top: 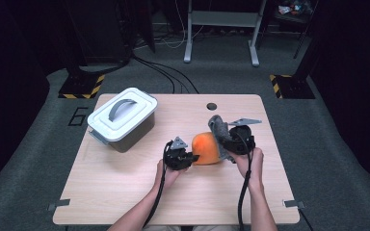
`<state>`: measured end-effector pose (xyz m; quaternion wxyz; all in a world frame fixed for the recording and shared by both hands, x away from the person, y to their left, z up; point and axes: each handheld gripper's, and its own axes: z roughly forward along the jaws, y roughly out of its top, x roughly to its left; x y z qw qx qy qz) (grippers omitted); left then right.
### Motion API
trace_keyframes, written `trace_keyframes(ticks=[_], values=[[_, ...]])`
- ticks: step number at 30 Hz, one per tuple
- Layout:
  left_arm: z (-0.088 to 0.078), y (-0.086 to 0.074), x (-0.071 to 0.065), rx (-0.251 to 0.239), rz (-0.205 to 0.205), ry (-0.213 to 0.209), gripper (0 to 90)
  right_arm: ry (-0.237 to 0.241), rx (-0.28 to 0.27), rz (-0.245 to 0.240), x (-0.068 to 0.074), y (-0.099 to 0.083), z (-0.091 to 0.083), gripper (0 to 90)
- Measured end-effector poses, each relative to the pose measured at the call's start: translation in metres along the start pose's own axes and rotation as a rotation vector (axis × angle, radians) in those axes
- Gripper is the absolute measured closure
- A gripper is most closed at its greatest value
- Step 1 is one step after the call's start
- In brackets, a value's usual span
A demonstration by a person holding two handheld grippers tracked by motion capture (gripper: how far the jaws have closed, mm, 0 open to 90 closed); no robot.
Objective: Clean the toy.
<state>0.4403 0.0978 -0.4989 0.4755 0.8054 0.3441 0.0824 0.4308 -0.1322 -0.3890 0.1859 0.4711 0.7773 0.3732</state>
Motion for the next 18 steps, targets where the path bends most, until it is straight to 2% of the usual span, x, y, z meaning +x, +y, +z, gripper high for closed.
trace_keyframes(ticks=[1, 4, 6, 8, 12, 14, 15, 17, 18], values=[[0.001, 0.0, -0.002, -0.012, -0.012, 0.001, 76.7, 0.01, -0.001, -0.013, 0.007, 0.003, 0.001, 73.4], [0.001, 0.001, -0.003, -0.003, 0.015, 0.008, 76.6, 0.054, 0.008, -0.051, 0.026, 0.007, 0.011, 73.1], [0.001, 0.001, -0.005, -0.009, 0.01, 0.017, 76.6, 0.077, 0.032, -0.071, 0.036, 0.008, 0.019, 73.1], [0.001, 0.001, -0.003, -0.003, 0.009, 0.012, 76.6, 0.067, 0.054, -0.085, 0.039, 0.006, 0.027, 73.4], [0.002, 0.001, -0.004, -0.016, -0.004, 0.006, 76.6, 0.016, 0.046, -0.057, 0.031, 0.003, 0.028, 73.6], [0.001, 0.001, -0.003, -0.003, 0.017, 0.009, 76.6, 0.0, 0.035, -0.044, 0.024, 0.001, 0.025, 73.5], [0.001, 0.001, -0.003, -0.004, 0.013, 0.007, 76.6, -0.037, 0.038, -0.038, 0.018, -0.001, 0.023, 73.5], [0.001, 0.001, -0.002, -0.005, 0.003, 0.003, 76.6, -0.053, 0.034, -0.018, 0.008, -0.004, 0.022, 73.5], [0.001, 0.001, -0.002, -0.004, 0.004, 0.004, 76.6, -0.059, 0.042, 0.009, 0.0, -0.007, 0.021, 73.5]])
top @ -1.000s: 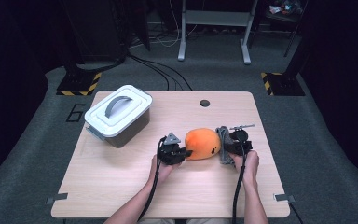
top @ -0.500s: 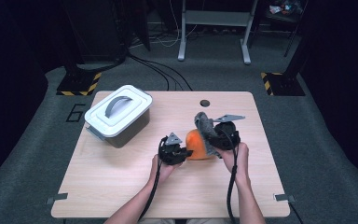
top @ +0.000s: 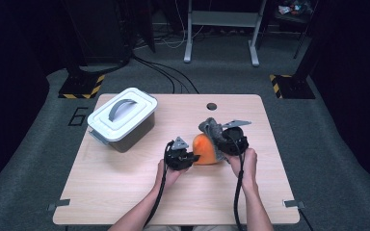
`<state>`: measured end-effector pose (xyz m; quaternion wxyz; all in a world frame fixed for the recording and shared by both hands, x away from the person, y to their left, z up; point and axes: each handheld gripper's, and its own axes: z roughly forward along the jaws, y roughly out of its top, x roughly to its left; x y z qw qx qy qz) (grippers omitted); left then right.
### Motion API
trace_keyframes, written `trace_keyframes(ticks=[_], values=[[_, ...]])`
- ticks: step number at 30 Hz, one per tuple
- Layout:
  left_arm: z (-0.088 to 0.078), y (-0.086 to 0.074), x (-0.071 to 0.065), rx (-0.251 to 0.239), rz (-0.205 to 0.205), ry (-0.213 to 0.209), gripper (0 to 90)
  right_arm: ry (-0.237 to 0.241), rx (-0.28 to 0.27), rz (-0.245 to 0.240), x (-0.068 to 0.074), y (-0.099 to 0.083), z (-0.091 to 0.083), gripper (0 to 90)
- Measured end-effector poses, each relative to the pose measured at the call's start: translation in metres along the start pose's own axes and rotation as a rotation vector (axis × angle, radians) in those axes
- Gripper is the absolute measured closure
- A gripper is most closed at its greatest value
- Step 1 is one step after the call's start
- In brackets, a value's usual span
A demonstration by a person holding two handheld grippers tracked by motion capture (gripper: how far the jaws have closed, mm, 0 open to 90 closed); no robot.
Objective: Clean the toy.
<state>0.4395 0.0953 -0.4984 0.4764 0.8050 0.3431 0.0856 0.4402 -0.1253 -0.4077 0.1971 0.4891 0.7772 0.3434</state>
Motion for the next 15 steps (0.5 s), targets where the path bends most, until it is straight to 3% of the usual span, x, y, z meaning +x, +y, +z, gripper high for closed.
trace_keyframes(ticks=[5, 6, 15], values=[[0.0, -0.001, 0.001, 0.001, -0.002, -0.002, 76.5, -0.06, 0.038, 0.073, -0.025, -0.013, 0.005, 73.5], [0.0, -0.001, 0.0, 0.001, 0.0, -0.002, 76.5, -0.05, 0.039, 0.08, -0.032, -0.018, 0.008, 73.5], [0.001, -0.001, -0.001, -0.004, 0.008, 0.001, 76.2, -0.064, 0.095, 0.142, -0.051, -0.036, 0.028, 73.6]])
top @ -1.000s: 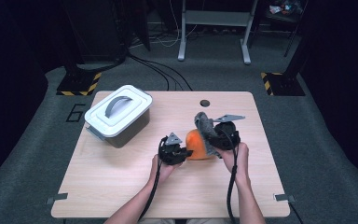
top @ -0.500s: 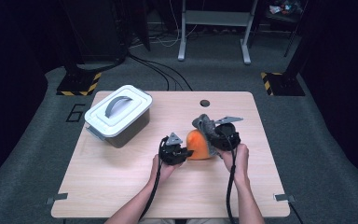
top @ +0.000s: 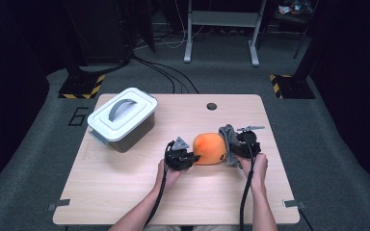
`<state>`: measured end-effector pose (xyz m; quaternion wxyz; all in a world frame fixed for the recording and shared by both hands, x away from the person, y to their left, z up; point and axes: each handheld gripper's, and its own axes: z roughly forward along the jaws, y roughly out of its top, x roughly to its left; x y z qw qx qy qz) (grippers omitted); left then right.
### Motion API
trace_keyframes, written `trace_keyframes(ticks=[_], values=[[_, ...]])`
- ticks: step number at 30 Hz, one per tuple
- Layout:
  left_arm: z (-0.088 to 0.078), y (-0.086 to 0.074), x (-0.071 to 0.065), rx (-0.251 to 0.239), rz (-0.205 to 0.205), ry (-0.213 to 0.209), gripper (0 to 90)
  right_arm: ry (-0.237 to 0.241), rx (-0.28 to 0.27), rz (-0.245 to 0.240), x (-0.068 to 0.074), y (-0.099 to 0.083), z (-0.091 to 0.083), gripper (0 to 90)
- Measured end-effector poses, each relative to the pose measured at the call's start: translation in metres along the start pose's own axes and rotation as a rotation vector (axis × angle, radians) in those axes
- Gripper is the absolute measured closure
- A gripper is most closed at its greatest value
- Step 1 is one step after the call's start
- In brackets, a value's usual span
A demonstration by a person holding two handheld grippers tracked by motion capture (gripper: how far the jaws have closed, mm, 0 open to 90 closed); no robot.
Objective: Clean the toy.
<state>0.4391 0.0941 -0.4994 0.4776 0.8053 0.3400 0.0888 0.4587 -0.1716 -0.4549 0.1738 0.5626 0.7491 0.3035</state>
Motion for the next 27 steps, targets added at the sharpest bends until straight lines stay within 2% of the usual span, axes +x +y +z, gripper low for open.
trace_keyframes(ticks=[4, 7, 8, 12, 14, 16, 19, 24, 26, 27], values=[[0.0, -0.001, 0.001, -0.006, -0.004, 0.001, 76.1, -0.015, 0.054, 0.032, -0.006, -0.006, 0.013, 73.5], [0.0, -0.002, 0.002, -0.013, -0.01, -0.006, 76.1, -0.001, 0.127, 0.037, -0.01, -0.016, 0.032, 73.1], [-0.001, -0.002, 0.003, -0.013, -0.011, -0.009, 76.1, 0.002, 0.132, 0.039, -0.01, -0.018, 0.035, 73.1], [-0.002, -0.003, 0.004, -0.012, -0.021, -0.02, 76.4, -0.007, 0.106, 0.036, -0.009, -0.016, 0.026, 72.9], [-0.004, -0.003, 0.004, -0.011, -0.046, -0.034, 76.6, -0.019, 0.081, 0.042, -0.009, -0.013, 0.014, 72.8], [-0.004, -0.003, 0.005, -0.013, -0.067, -0.047, 76.9, -0.031, 0.045, 0.02, -0.009, -0.011, 0.003, 72.7], [-0.005, -0.002, 0.006, -0.004, -0.075, -0.066, 77.1, -0.038, -0.005, -0.001, -0.005, -0.005, -0.015, 72.7], [-0.007, 0.001, 0.006, 0.014, -0.094, -0.098, 77.4, -0.028, -0.065, -0.048, 0.011, 0.007, -0.039, 72.6], [-0.01, 0.003, 0.007, 0.029, -0.124, -0.147, 77.4, -0.009, -0.09, -0.077, 0.021, 0.012, -0.046, 72.6], [-0.011, 0.005, 0.008, 0.036, -0.115, -0.152, 77.3, -0.006, -0.094, -0.088, 0.025, 0.014, -0.047, 72.6]])
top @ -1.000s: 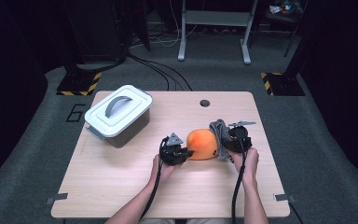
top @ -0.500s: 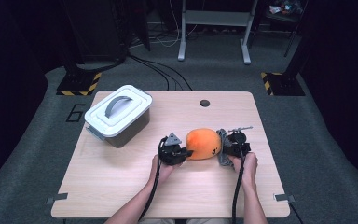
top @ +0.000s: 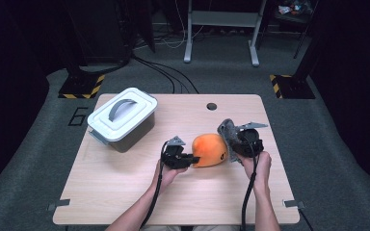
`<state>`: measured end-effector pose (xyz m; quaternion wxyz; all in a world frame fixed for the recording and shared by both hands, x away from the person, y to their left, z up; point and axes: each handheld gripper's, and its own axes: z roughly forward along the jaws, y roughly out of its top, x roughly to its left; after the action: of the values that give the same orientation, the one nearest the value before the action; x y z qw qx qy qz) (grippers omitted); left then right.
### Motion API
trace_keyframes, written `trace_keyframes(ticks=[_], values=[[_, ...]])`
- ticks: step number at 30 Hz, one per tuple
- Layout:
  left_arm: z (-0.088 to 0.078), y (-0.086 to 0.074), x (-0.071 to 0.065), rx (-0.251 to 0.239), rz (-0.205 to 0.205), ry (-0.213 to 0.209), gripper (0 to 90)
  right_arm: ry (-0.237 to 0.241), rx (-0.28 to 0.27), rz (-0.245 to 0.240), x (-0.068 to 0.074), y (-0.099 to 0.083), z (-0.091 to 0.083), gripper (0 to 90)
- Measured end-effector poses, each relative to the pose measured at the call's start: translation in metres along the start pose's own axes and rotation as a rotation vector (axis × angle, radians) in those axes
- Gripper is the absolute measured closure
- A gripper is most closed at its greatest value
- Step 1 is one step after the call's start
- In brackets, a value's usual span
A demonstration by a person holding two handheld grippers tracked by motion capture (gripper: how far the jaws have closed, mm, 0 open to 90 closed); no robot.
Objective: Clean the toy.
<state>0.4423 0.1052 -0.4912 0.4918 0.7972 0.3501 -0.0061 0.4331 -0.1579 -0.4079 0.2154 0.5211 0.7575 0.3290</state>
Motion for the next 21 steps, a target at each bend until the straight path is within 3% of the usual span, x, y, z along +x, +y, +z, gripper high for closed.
trace_keyframes(ticks=[4, 6, 8, 10, 12, 14, 17, 21], values=[[0.0, 0.001, -0.001, -0.003, 0.009, 0.014, 76.6, 0.016, 0.038, -0.046, 0.015, 0.007, 0.01, 72.8], [0.001, 0.001, -0.003, -0.008, 0.051, 0.056, 73.2, 0.01, 0.054, -0.049, 0.016, 0.007, 0.02, 72.9], [0.001, 0.001, -0.005, -0.008, 0.083, 0.096, 62.7, 0.003, 0.056, -0.036, 0.017, 0.007, 0.024, 73.0], [0.003, 0.0, -0.01, -0.015, 0.152, 0.157, 52.5, -0.012, 0.058, -0.04, 0.014, 0.007, 0.028, 73.0], [0.005, -0.001, -0.014, -0.02, 0.183, 0.187, 49.1, -0.007, 0.06, -0.035, 0.012, 0.008, 0.029, 73.0], [0.007, -0.002, -0.015, -0.033, 0.208, 0.192, 52.8, -0.009, 0.063, -0.029, 0.011, 0.007, 0.03, 73.0], [0.009, -0.003, -0.015, -0.046, 0.216, 0.192, 66.1, -0.003, 0.059, -0.022, 0.01, 0.007, 0.029, 73.1], [0.008, -0.002, -0.016, -0.05, 0.227, 0.202, 74.5, 0.022, 0.012, -0.021, 0.007, 0.008, 0.018, 73.3]])
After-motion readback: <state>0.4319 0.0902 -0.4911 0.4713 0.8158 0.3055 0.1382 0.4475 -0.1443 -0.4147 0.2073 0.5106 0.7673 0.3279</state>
